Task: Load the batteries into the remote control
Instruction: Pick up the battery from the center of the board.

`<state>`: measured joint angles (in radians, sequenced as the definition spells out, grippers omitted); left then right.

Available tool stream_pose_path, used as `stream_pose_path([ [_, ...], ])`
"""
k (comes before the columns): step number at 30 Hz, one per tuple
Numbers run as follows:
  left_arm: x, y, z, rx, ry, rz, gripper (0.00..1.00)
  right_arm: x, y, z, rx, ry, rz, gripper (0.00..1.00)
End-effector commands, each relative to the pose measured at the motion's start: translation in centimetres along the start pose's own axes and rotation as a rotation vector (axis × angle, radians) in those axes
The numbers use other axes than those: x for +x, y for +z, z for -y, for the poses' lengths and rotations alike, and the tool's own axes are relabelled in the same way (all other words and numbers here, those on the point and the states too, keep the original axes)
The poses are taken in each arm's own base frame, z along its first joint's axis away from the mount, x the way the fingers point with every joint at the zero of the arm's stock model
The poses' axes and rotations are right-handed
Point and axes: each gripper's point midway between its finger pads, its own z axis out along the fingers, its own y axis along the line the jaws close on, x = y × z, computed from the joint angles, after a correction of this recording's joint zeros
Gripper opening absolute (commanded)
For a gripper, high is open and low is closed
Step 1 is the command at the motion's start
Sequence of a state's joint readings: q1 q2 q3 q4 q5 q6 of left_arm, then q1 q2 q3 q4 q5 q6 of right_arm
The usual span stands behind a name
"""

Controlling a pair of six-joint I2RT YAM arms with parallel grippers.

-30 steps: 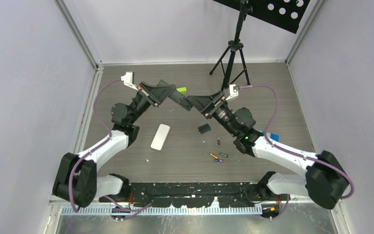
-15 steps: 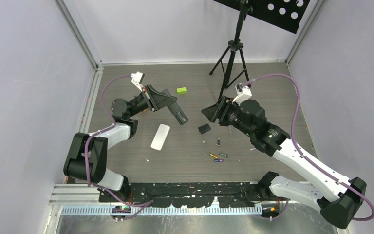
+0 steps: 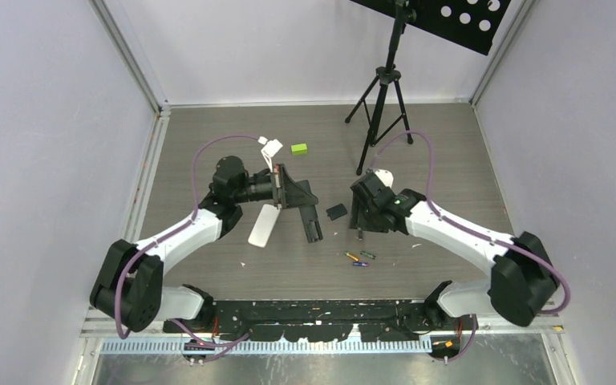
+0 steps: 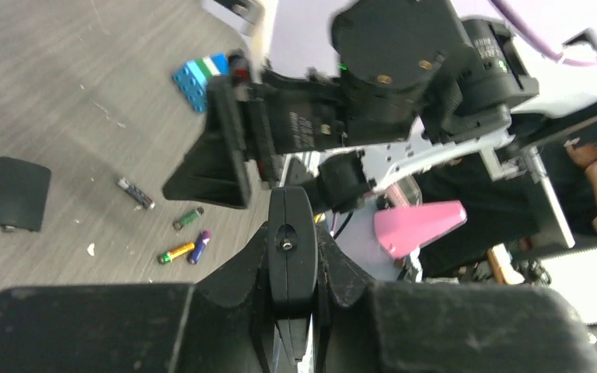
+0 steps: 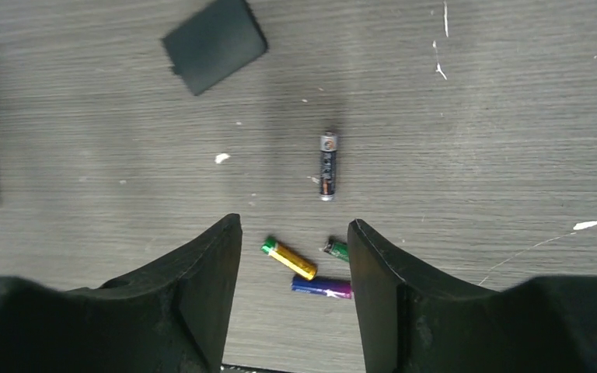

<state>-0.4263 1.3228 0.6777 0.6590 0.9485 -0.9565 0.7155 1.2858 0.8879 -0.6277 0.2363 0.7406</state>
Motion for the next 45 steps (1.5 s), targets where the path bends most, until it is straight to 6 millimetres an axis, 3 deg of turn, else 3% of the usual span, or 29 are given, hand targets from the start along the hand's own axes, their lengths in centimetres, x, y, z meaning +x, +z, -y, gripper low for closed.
stream_pose_path([
  [1, 1.8, 0.4, -0.8, -0.085, 0.091, -0.089, 0.00, 0.5, 2.2, 1.2, 0.091, 0.002, -0.020, 0.56],
  [12, 2.7, 0.5, 0.1, -0.014, 0.086, -0.095, 0.00, 0.7, 7.1, 1.7, 0.128, -0.027, -0.036, 0.37],
  [19, 2.8, 0.4, -0.1, -0.024, 0.078, -0.094, 0.00, 1.1, 8.2, 2.3, 0.160, -0.050, -0.050, 0.31],
  [24, 2.7, 0.3, 0.0, -0.033, 0.078, -0.083, 0.00, 1.7, 8.3, 2.6, 0.161, -0.031, -0.078, 0.16],
  [27, 2.3, 0.3, 0.2, -0.036, 0.079, -0.070, 0.00, 0.9, 7.8, 2.7, 0.172, -0.020, -0.041, 0.06],
  [32, 1.3, 0.3, 0.6, -0.056, 0.087, -0.029, 0.00, -3.0, 4.3, -0.8, 0.000, -0.012, 0.125, 0.03],
  [39, -0.1, -0.1, 1.3, -0.121, 0.128, -0.010, 0.00, -9.6, -5.5, -6.2, -0.236, -0.026, 0.401, 0.03],
  [45, -2.3, 0.2, 2.4, -0.165, 0.005, 0.026, 0.00, -10.5, -13.4, -11.6, -0.546, -0.085, 0.521, 0.03],
])
